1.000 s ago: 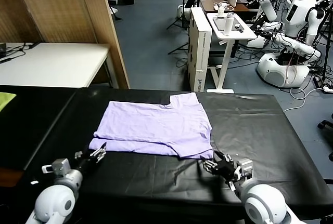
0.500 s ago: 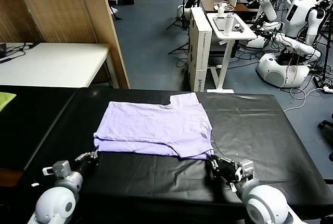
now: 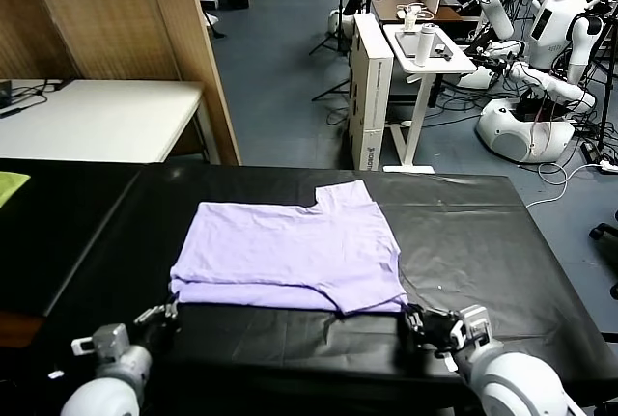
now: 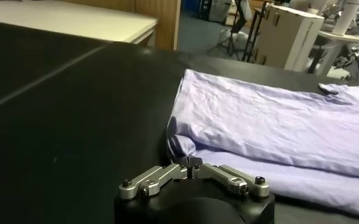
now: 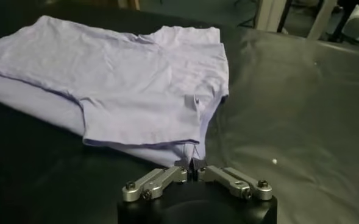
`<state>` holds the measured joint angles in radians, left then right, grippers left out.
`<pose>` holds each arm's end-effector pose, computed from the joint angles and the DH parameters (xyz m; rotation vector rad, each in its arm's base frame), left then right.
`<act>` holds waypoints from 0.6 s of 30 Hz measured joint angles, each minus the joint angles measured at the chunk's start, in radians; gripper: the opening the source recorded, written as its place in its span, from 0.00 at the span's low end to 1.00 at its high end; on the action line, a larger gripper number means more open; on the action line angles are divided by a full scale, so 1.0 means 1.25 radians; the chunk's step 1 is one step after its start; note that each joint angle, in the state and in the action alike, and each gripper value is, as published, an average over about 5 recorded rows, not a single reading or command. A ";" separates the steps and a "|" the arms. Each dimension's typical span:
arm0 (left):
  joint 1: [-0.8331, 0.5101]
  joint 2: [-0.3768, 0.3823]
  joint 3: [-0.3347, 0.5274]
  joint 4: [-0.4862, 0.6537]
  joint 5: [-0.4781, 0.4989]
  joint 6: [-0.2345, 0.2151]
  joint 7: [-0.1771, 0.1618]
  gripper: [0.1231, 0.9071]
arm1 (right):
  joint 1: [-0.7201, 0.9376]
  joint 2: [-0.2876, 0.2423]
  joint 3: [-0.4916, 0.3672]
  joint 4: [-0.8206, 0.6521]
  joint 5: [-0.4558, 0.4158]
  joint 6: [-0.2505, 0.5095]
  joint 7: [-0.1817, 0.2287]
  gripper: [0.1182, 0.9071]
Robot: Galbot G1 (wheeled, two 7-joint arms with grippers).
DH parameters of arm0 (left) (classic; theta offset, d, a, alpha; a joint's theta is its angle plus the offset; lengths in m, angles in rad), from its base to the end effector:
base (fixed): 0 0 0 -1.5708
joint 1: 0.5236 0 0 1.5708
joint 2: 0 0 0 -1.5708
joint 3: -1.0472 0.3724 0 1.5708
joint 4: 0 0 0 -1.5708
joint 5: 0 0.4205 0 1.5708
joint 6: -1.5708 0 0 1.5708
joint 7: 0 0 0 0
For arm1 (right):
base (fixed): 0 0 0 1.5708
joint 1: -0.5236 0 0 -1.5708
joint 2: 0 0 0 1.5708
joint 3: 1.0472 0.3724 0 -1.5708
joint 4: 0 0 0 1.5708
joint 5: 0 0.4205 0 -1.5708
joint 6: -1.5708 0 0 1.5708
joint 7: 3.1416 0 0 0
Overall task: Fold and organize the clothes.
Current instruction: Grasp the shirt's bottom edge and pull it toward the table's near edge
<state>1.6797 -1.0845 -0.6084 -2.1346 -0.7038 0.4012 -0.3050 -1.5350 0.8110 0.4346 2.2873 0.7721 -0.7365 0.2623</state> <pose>0.2168 0.0956 -0.3033 0.0968 -2.5966 0.1793 0.2372 -0.0458 -0.2268 0.3992 -2.3888 0.1526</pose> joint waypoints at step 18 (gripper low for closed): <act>0.043 0.011 -0.024 -0.036 0.000 0.005 -0.019 0.86 | -0.056 0.018 0.050 0.066 0.021 0.000 0.003 1.00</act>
<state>1.7332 -1.0714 -0.6382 -2.1801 -0.7041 0.4078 -0.3282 -1.6045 0.8330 0.4972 2.3694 0.7980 -0.7365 0.2656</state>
